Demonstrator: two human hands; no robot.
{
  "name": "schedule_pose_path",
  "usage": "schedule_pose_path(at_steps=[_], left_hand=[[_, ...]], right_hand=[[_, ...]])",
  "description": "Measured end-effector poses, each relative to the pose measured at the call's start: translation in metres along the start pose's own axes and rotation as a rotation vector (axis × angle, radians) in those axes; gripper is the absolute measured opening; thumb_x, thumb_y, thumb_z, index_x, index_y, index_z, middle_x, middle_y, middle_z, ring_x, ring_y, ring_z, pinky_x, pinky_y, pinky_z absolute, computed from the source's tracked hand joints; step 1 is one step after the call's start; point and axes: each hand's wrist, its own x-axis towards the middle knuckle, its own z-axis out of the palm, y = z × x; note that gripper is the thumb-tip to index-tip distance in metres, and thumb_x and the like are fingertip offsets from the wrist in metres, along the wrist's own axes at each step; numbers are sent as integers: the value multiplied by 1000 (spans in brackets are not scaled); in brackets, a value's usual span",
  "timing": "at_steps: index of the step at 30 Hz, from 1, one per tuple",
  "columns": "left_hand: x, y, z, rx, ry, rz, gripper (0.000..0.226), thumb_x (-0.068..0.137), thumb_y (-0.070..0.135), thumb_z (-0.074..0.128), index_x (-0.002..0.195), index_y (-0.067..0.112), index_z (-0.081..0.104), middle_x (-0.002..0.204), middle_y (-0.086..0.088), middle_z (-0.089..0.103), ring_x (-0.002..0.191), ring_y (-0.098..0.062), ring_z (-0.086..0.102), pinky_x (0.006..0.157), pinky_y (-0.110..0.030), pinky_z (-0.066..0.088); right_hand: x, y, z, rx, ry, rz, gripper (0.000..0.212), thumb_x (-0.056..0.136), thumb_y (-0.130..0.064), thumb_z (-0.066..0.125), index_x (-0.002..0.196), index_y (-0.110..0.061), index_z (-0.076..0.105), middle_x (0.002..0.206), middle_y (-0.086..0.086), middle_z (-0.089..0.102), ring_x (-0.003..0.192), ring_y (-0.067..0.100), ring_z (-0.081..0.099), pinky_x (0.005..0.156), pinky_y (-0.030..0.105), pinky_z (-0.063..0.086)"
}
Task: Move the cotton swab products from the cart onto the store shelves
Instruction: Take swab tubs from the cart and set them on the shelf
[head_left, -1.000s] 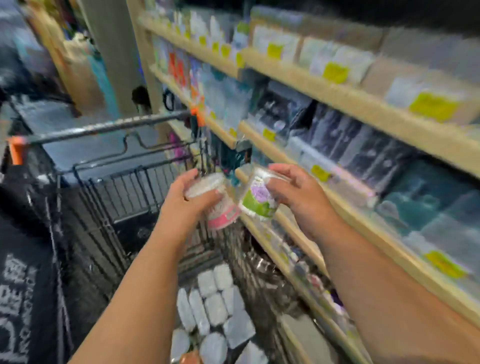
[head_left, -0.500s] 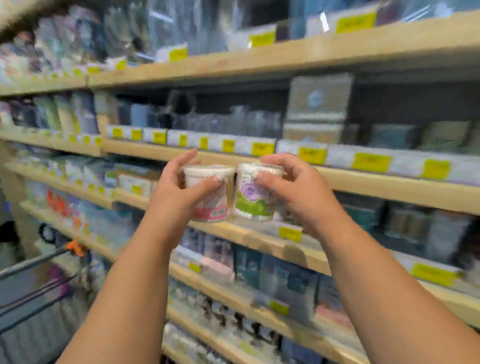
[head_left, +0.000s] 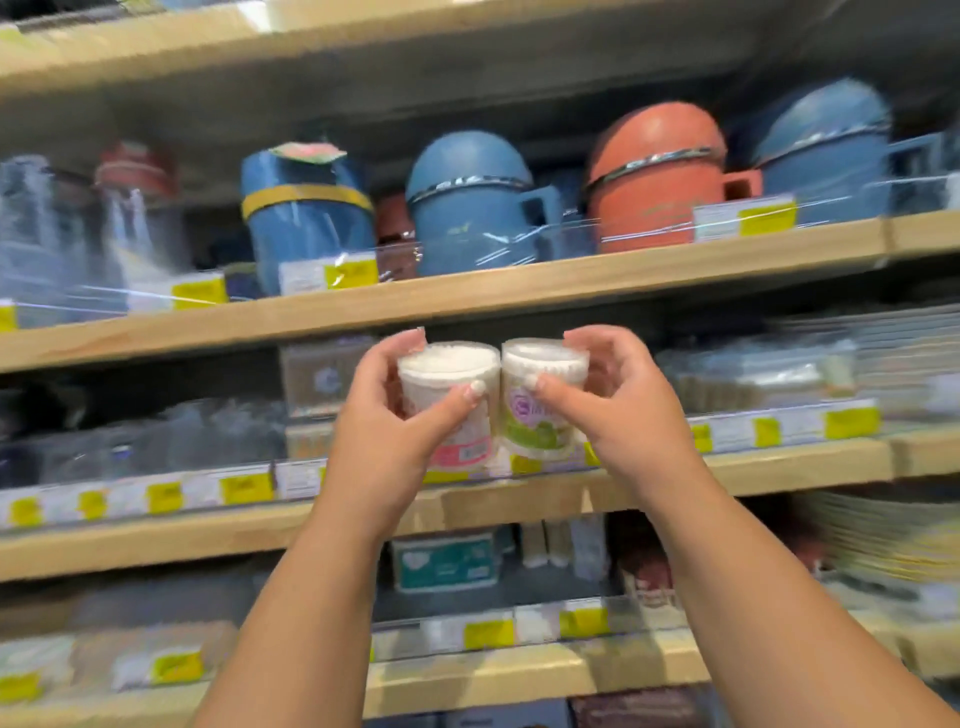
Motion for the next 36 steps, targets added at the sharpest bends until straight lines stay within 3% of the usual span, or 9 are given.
schedule_pose_path(at_steps=[4,8,11,15,20,24,28,32,36], left_hand=[[9,-12,41,-33,31,-1,61,65,18,84,117,25,53,105,9,65,86,4,63,72,-15,50],[15,-24,68,-45,63,-36,58,73,14,80,121,23,50,107,12,62,85,3,62,74,-19,49],[21,-27,80,-40,75,-71,56,74,16,79,121,24,49,109,10,61,88,2,62,76,-21,50],[30,-35,92,30,55,-125,63,67,33,85,119,31,49,120,0,60,103,-11,62,89,-35,53],[40,-37,109,142,25,-183,76,45,60,75,113,38,47,123,0,57,107,-16,60,93,-43,52],[45,-38,121,227,-28,-211,65,62,48,81,115,34,45,126,-2,52,106,-19,58,92,-43,52],[50,-35,134,327,-51,-208,58,78,38,76,124,24,44,130,-2,42,102,-17,53,87,-33,48],[52,-31,145,383,-76,-212,58,82,38,72,129,21,42,130,-2,36,95,-16,46,82,-26,40],[53,-31,153,341,-60,-216,54,83,39,71,126,21,43,130,-4,37,98,-18,46,91,-33,45]], right_hand=[[17,2,-43,-271,119,-89,48,74,-14,79,111,-25,50,99,-18,59,87,-8,57,79,13,44],[33,14,-74,-486,186,-57,49,77,-23,77,116,-29,50,103,-11,61,93,11,59,79,27,45],[43,24,-87,-678,187,-22,46,80,-27,74,120,-25,52,108,-3,61,94,17,55,75,27,38],[54,33,-99,-836,135,42,41,83,-28,70,120,-19,54,119,3,59,101,21,54,77,26,35],[61,38,-104,-953,48,108,37,88,-30,65,120,-17,52,125,5,51,91,17,48,75,27,36],[62,40,-107,-1058,-28,172,38,89,-28,63,123,-16,52,127,7,41,90,22,50,78,30,41],[61,40,-110,-1160,-65,191,39,92,-29,59,127,-15,52,128,9,45,109,28,53,87,33,42],[59,43,-112,-1285,-80,143,37,95,-29,54,128,-12,55,133,9,41,123,28,41,99,34,37],[57,44,-117,-1297,-62,84,39,95,-15,52,134,-15,50,132,7,41,126,27,32,99,32,34]])
